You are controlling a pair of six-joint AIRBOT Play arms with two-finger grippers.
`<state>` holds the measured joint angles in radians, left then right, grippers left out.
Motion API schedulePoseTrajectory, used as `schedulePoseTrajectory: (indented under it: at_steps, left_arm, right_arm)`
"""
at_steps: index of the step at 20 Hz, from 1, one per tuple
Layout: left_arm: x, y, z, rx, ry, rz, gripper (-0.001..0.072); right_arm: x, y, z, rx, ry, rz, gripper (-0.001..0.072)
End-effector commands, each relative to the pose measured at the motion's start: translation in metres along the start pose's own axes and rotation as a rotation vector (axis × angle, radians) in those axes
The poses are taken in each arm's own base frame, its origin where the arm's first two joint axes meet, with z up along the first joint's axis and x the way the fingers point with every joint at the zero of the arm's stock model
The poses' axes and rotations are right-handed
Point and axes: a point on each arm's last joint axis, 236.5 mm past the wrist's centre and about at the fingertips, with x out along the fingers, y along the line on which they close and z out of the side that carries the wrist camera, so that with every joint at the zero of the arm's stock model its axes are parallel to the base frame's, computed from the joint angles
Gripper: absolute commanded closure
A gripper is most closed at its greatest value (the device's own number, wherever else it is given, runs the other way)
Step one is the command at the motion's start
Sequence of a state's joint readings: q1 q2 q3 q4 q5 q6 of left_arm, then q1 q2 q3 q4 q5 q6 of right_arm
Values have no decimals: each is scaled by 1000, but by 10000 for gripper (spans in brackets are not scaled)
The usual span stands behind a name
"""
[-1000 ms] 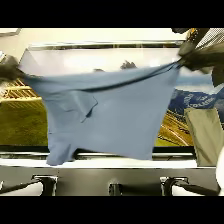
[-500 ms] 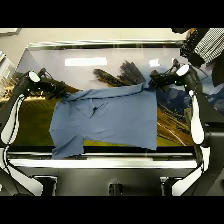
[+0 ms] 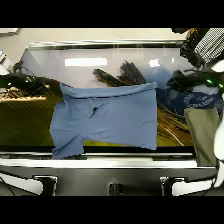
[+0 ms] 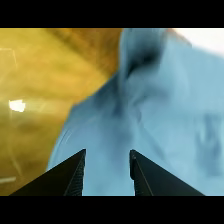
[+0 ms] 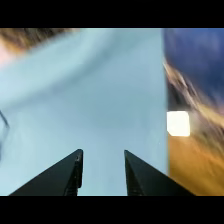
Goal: Fold the clothes and pants, and hang the long-sleeved shirts on hangers.
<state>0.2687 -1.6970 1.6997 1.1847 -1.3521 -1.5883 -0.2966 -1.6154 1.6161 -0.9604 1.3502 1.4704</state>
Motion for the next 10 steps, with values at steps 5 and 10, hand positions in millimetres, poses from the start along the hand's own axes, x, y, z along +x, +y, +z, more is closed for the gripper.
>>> schedulePoseTrajectory:
  at_steps: [5,10]
  left_arm:
    - [-22,39,-112,-122,48,-8,383]
    - [-23,37,-150,-152,69,-25,383]
  right_arm:
    - [3,-61,-184,90,259,-36,393]
    - [35,-75,-275,189,436,-4,280]
